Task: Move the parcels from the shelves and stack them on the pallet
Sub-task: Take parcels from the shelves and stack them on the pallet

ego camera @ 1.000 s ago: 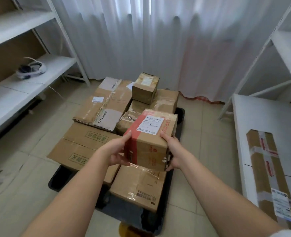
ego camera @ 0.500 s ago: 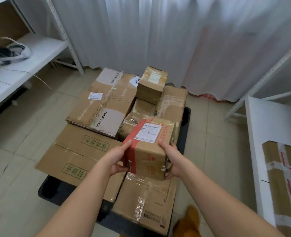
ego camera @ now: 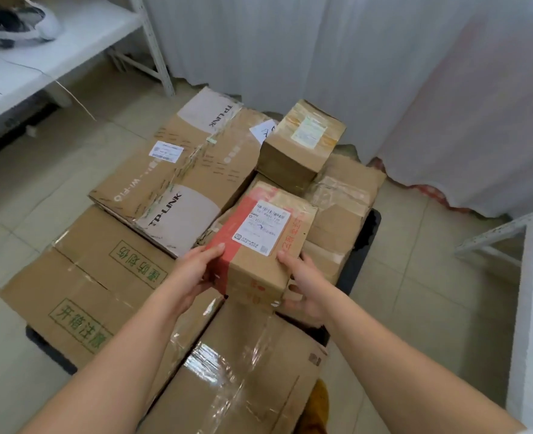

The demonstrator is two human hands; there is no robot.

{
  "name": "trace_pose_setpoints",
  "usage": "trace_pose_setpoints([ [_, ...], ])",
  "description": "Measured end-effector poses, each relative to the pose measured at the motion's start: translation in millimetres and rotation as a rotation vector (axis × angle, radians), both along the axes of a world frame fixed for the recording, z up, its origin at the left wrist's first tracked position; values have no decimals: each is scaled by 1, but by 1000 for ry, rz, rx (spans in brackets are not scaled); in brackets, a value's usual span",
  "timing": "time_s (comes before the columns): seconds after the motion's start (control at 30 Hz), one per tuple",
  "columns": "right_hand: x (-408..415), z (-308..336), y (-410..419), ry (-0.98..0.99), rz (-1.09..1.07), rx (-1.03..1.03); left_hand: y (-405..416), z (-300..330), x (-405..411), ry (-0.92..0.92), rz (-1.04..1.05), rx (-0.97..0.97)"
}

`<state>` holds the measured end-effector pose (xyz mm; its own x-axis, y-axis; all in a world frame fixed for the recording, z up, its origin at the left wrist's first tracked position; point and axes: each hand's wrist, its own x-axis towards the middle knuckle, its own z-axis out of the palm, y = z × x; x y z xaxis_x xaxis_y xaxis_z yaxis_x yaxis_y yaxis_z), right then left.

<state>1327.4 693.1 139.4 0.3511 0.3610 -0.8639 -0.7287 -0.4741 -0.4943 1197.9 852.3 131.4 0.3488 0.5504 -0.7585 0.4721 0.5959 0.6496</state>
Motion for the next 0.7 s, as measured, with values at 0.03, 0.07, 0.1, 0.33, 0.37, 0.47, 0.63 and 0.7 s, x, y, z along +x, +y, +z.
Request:
trace_pose_setpoints([
  [0.03, 13, -8, 5, -16, 25, -5, 5, -10, 9, -15, 19, 0],
  [0.07, 24, -15, 11, -32, 45, -4, 11, -19, 17, -32, 41, 3],
  [0.1, 35, -25, 19, -54, 65, -1, 15, -28, 26, -52, 62, 6],
  [0.33, 79, -78, 63, -130, 171, -4, 50, -74, 66, -164, 128, 27],
  [0.37, 81, -82, 66, -128, 198, -9, 53, -77, 70, -162, 130, 32],
  [0.47, 82, -92, 72, -115, 254, -46, 62, -87, 78, -123, 95, 52],
  [0.63, 85, -98, 69, -104, 266, -68, 71, -104, 84, -88, 58, 75],
  [0.7, 89, -100, 69, -134, 240, -60, 70, -107, 90, -93, 64, 74],
])
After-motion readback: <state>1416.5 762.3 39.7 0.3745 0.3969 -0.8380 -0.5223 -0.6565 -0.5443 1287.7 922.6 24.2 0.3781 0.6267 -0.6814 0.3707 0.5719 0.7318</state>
